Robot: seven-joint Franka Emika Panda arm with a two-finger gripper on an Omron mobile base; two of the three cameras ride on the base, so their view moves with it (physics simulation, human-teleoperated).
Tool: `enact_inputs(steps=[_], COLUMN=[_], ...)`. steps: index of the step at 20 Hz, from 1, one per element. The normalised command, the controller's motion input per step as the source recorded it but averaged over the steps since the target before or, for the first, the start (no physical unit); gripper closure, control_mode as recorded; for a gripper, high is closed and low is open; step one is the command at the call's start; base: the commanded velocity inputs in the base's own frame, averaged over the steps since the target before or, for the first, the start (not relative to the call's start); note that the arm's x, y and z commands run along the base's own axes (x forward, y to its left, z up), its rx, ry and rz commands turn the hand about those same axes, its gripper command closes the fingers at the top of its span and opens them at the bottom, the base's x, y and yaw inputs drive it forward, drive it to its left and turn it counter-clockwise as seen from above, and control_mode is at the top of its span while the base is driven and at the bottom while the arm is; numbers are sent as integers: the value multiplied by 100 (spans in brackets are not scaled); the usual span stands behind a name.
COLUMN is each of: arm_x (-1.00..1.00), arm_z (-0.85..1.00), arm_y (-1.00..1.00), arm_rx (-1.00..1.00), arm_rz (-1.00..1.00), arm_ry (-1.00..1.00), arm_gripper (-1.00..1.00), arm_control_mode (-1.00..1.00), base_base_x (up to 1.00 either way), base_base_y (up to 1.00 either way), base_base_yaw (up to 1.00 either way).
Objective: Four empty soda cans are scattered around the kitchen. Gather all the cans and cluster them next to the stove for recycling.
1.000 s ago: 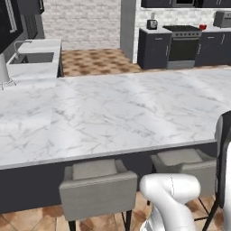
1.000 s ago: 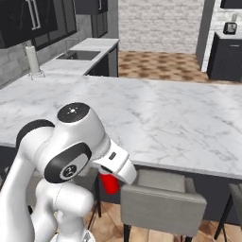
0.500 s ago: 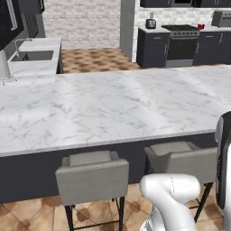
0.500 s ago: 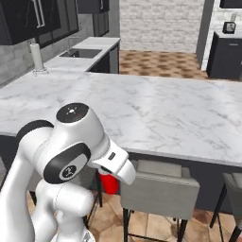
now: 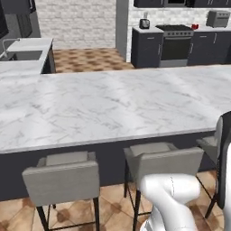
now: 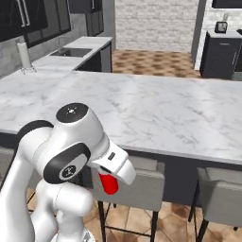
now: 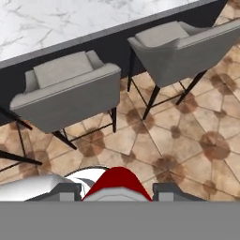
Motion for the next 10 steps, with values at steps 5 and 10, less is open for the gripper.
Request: enact_inputs(steps=[5, 10], arm_x=[0, 0], arm_z=[0, 0], arm_y=[0, 0], arm_rx=[0, 0], arm_rz=[0, 0], arm_ry=[0, 0], arm_gripper=[100, 100], arm_control_mode=[100, 100], base_base_x=[-3, 0], base_base_y=[-94, -97], base_base_yaw=[1, 2])
